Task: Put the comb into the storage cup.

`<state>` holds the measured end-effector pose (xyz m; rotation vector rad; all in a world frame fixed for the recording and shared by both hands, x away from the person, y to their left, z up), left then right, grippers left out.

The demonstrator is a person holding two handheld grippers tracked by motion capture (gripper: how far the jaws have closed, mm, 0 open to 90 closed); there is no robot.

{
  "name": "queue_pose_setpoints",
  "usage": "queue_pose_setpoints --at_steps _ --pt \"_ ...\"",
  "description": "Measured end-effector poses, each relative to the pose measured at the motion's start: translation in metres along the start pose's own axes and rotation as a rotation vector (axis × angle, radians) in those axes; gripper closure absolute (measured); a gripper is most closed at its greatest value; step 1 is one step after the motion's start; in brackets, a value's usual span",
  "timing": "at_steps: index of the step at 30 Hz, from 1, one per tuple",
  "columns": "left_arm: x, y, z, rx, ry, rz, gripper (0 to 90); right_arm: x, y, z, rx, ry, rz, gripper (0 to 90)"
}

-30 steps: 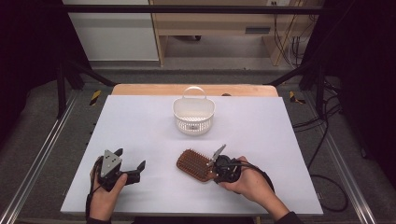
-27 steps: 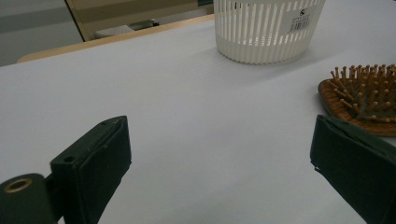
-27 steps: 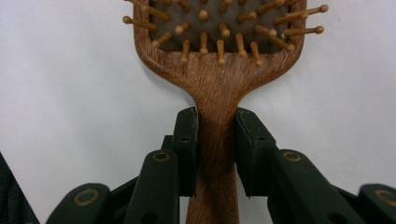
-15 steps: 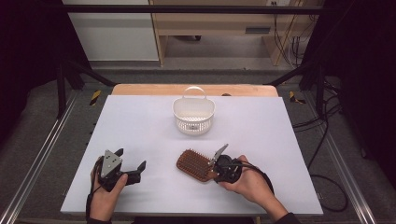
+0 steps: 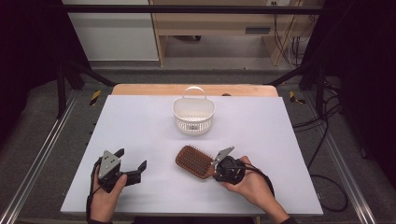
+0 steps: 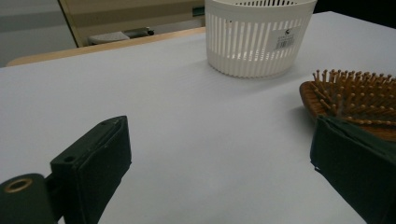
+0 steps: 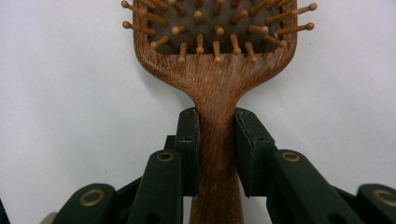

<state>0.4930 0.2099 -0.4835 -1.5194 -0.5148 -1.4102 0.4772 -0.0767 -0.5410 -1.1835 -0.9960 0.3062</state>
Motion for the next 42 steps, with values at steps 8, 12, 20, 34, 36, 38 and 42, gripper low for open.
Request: queue_pose_setpoints --at_steps 8,12,20,34,36,38,42 --pt "0.012 0.003 -0.03 -0.077 0.023 -0.032 5.1 0.007 -0.007 0.0 -0.006 0.012 -0.078 72.8" --pt "0.018 0.006 -0.047 -0.117 0.009 -0.05 5.1 0.011 -0.011 0.003 0.004 0.006 -0.126 72.8" --pt "0.035 0.002 -0.077 -0.204 -0.057 -0.121 5.1 0.023 -0.017 0.012 -0.007 -0.034 -0.22 72.8" --pt "0.066 -0.002 -0.073 -0.241 -0.148 -0.205 4.7 0.047 -0.036 0.015 -0.005 0.0 -0.38 72.8" --pt "0.079 -0.002 -0.067 -0.245 -0.182 -0.232 4.7 0.055 -0.042 0.015 -0.009 0.0 -0.405 72.8" --pt "0.094 -0.002 -0.059 -0.244 -0.205 -0.261 4.7 0.063 -0.047 0.014 -0.015 0.004 -0.426 72.8" --pt "0.116 0.0 -0.048 -0.227 -0.243 -0.302 5.0 0.08 -0.056 0.013 -0.014 0.019 -0.486 72.8"
Point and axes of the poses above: each handheld gripper's, and its own axes: y roughly forward along the jaws, x roughly out of its top, z roughly to its left, the point moved 10 cm from there along y, roughly forward along the jaws, and after that the axes turned 8 degrees about y, right-handed, at the moved point
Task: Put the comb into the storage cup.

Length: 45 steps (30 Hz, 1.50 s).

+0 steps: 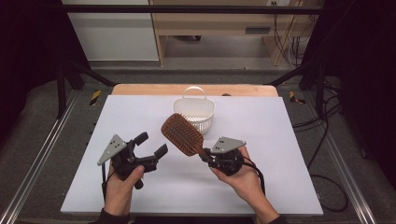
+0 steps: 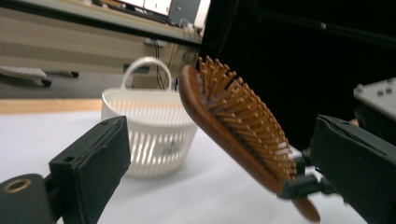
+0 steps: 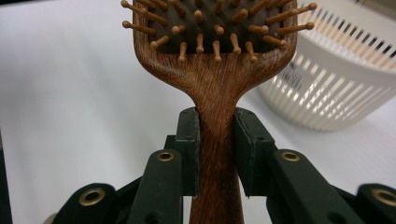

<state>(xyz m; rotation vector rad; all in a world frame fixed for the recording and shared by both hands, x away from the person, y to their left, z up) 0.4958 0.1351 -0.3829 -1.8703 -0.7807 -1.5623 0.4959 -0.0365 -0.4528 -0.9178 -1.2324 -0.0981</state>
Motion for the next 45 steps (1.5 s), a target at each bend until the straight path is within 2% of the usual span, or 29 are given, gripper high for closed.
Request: queue_pose_setpoints --at_steps 2,3,5,7,11,16,26,36,45 --pt "0.006 0.002 0.001 -0.002 -0.028 -0.036 5.1 0.005 0.001 0.0 -0.001 0.009 -0.021 72.8" --pt "0.006 0.003 0.001 -0.002 -0.039 -0.039 5.1 0.006 0.002 0.001 0.0 0.015 -0.028 72.8" --pt "-0.001 0.007 -0.002 -0.014 -0.04 0.0 4.9 0.005 0.003 0.001 -0.003 0.018 -0.039 72.8" --pt "-0.006 0.005 -0.003 -0.019 -0.054 -0.006 4.3 0.003 0.003 0.003 0.006 0.029 -0.044 72.8" --pt "-0.017 0.003 -0.004 -0.023 -0.065 0.014 4.0 -0.002 0.004 0.004 0.003 0.029 -0.044 72.8" --pt "-0.02 0.003 -0.003 -0.03 -0.096 0.012 4.0 -0.004 0.007 0.008 0.011 0.032 -0.05 72.7" --pt "-0.021 0.005 -0.011 -0.053 -0.107 0.013 4.0 -0.003 0.014 0.02 0.023 0.028 -0.057 72.8" --pt "-0.023 0.008 -0.019 -0.084 -0.112 0.02 4.4 -0.003 0.015 0.028 0.039 0.02 -0.068 72.7" --pt "-0.024 0.008 -0.021 -0.093 -0.131 0.015 4.3 -0.001 0.016 0.035 0.053 0.011 -0.077 72.7"
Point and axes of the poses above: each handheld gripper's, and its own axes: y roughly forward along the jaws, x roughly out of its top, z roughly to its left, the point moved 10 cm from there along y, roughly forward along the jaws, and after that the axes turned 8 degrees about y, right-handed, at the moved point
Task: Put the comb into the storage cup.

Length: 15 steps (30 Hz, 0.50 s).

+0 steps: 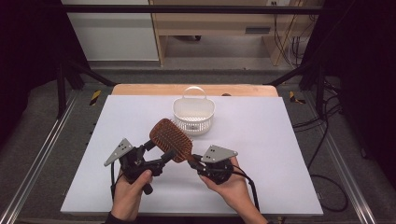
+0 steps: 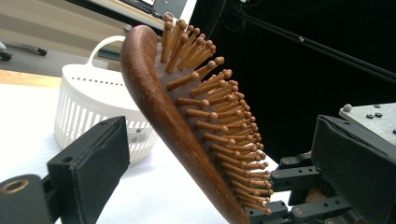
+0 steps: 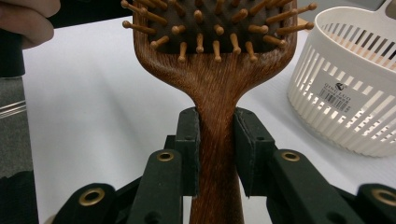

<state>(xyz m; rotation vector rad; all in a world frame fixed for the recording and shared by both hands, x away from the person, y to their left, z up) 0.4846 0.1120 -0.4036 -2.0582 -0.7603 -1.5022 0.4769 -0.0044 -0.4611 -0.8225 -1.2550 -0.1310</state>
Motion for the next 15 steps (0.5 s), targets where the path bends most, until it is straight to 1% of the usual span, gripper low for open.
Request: queue_pose_setpoints --at_steps 5,10,13,15 --pt "-0.001 0.001 -0.001 -0.005 -0.005 0.002 4.7 0.0 0.001 0.003 0.008 -0.003 -0.002 72.7" --pt "-0.001 0.0 0.001 -0.01 -0.037 -0.011 6.7 0.0 0.002 0.007 0.007 -0.012 -0.006 72.7" --pt "-0.001 -0.001 0.004 -0.007 -0.053 -0.025 9.8 0.0 0.003 0.009 0.003 -0.021 -0.016 72.7" --pt "0.0 -0.003 0.005 -0.007 -0.071 -0.039 11.8 0.001 0.004 0.011 0.004 -0.024 -0.02 72.7"
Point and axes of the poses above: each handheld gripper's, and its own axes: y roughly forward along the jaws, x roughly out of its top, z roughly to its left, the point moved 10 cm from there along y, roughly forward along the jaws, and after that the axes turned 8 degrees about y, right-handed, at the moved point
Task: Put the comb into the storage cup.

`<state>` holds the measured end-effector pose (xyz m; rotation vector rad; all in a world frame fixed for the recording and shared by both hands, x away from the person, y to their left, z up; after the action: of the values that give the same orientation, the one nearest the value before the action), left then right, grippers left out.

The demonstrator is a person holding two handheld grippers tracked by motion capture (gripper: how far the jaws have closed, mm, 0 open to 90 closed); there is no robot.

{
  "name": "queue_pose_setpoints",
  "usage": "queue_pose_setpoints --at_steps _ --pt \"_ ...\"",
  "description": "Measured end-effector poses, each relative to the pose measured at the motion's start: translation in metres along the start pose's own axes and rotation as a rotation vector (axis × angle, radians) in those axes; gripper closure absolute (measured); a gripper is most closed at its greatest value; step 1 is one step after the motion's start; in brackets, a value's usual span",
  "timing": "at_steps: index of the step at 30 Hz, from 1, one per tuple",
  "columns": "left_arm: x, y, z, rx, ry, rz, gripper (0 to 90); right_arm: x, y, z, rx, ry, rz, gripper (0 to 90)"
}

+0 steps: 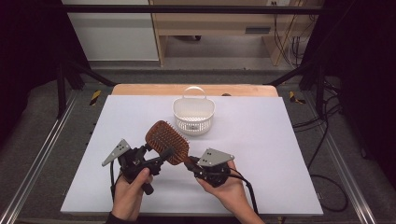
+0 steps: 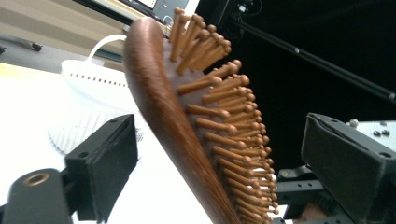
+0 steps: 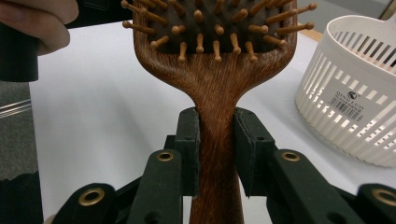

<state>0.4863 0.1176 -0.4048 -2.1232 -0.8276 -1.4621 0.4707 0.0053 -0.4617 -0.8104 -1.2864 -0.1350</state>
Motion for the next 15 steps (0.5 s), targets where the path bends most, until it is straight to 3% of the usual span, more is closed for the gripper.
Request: queue_pose_setpoints --at_steps 4,15 --pt "0.005 -0.003 0.002 0.005 -0.019 -0.03 16.9 -0.001 0.002 0.004 0.0 -0.01 0.006 72.6" --pt "0.007 -0.008 0.01 0.047 -0.046 -0.049 27.2 -0.004 0.007 0.012 0.012 -0.028 0.014 72.6"
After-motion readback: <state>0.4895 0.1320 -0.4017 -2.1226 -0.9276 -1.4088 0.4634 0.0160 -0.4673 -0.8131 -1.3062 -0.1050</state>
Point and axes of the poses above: each handheld gripper's, and its own axes: y roughly forward along the jaws, x roughly out of its top, z roughly to its left, the point moved 10 cm from there along y, roughly forward along the jaws, and after that the axes turned 8 degrees about y, right-handed, at the moved point
